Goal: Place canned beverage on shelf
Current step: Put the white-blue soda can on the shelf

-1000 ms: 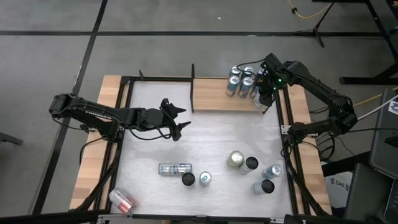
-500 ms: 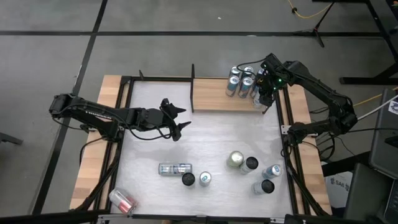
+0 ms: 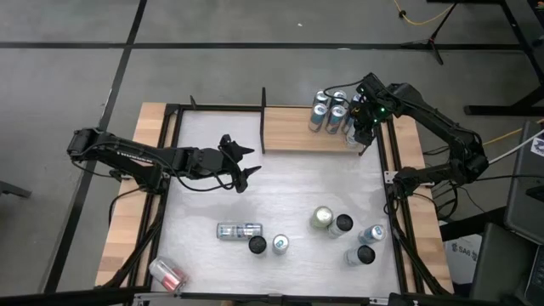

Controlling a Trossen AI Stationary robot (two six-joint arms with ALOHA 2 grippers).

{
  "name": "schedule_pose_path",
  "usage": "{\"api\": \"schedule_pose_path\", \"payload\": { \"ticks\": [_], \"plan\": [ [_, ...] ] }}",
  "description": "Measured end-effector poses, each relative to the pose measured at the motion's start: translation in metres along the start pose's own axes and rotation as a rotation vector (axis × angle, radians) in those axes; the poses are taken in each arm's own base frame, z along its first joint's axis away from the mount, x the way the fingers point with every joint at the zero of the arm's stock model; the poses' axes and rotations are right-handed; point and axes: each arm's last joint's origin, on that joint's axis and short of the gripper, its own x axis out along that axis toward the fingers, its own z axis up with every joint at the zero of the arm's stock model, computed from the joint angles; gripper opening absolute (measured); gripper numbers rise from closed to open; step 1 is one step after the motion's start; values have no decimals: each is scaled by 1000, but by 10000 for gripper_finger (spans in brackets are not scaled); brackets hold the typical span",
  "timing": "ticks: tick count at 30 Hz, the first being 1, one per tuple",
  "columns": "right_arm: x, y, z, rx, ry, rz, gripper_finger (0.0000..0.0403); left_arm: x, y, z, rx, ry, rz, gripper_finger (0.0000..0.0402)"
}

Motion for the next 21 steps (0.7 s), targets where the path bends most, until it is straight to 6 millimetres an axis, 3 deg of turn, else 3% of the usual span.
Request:
{"api": "schedule_pose_path", "payload": {
  "ticks": [21],
  "plan": [
    [0,-1,0,2,13,-25,283,0,0,0,0,0,0,283]
  ]
}}
